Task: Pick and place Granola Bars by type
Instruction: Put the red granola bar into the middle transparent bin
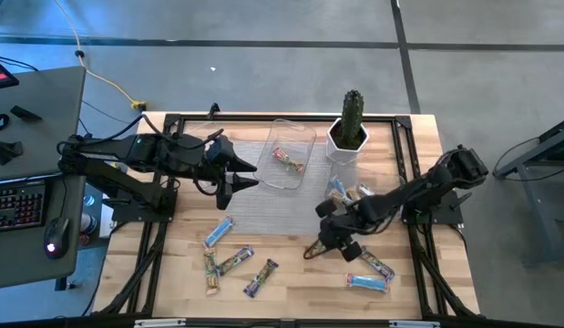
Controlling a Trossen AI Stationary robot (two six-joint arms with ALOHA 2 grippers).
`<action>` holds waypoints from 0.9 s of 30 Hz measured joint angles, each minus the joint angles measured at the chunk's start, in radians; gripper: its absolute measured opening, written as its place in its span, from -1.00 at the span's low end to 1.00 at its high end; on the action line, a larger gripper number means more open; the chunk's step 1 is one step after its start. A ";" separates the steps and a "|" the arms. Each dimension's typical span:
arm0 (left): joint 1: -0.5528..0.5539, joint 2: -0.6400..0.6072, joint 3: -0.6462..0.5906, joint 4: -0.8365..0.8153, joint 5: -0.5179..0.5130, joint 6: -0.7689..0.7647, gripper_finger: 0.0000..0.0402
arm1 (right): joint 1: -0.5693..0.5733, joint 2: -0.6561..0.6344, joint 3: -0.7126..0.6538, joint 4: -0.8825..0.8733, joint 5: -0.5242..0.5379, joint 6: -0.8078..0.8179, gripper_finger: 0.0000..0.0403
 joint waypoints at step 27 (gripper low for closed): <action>0.000 0.000 0.000 0.004 -0.026 -0.046 -0.07 | 0.022 0.025 -0.442 0.759 0.014 0.056 -0.28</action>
